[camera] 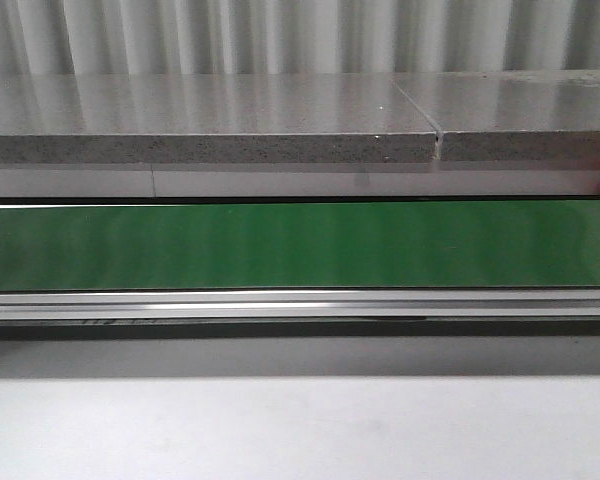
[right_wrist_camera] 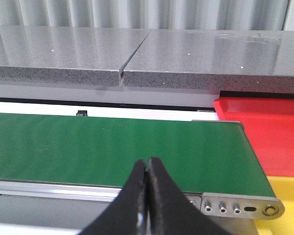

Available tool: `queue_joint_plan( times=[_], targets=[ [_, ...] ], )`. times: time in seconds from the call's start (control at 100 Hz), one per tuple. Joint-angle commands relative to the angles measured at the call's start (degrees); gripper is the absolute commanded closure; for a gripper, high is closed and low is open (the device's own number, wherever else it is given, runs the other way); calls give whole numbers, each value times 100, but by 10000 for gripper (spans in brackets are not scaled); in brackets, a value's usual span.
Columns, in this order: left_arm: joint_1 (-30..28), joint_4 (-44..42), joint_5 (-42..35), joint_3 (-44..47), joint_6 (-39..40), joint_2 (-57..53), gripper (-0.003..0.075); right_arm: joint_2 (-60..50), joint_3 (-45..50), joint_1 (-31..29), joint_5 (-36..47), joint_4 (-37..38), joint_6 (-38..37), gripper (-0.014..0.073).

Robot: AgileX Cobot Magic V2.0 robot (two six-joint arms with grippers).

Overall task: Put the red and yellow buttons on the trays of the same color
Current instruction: 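Carry the red button with the left gripper over the green belt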

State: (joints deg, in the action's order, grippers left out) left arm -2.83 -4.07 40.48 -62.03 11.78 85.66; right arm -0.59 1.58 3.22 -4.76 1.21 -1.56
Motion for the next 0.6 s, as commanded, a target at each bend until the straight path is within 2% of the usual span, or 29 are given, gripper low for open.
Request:
queue_joint_plan(
  times=[0.0, 0.11, 0.3, 0.37, 0.42, 0.59],
  targets=[
    [34, -2, -304, -207, -203, -182, 729, -33, -83, -10, 438, 9, 13, 660],
    [34, -2, -304, -207, -224, -182, 630, -33, -83, -10, 438, 9, 13, 660],
    [34, 41, -263, -207, -224, -159, 308, -33, -83, -10, 438, 9, 13, 660],
    [34, 41, -254, -207, -224, -159, 227, -33, -83, -10, 438, 9, 13, 660],
    [34, 41, -254, -207, -224, -159, 205, -33, -83, -10, 438, 9, 13, 660],
    [34, 54, -232, -300, -224, -159, 206, -33, -83, -10, 438, 9, 13, 660]
  ],
)
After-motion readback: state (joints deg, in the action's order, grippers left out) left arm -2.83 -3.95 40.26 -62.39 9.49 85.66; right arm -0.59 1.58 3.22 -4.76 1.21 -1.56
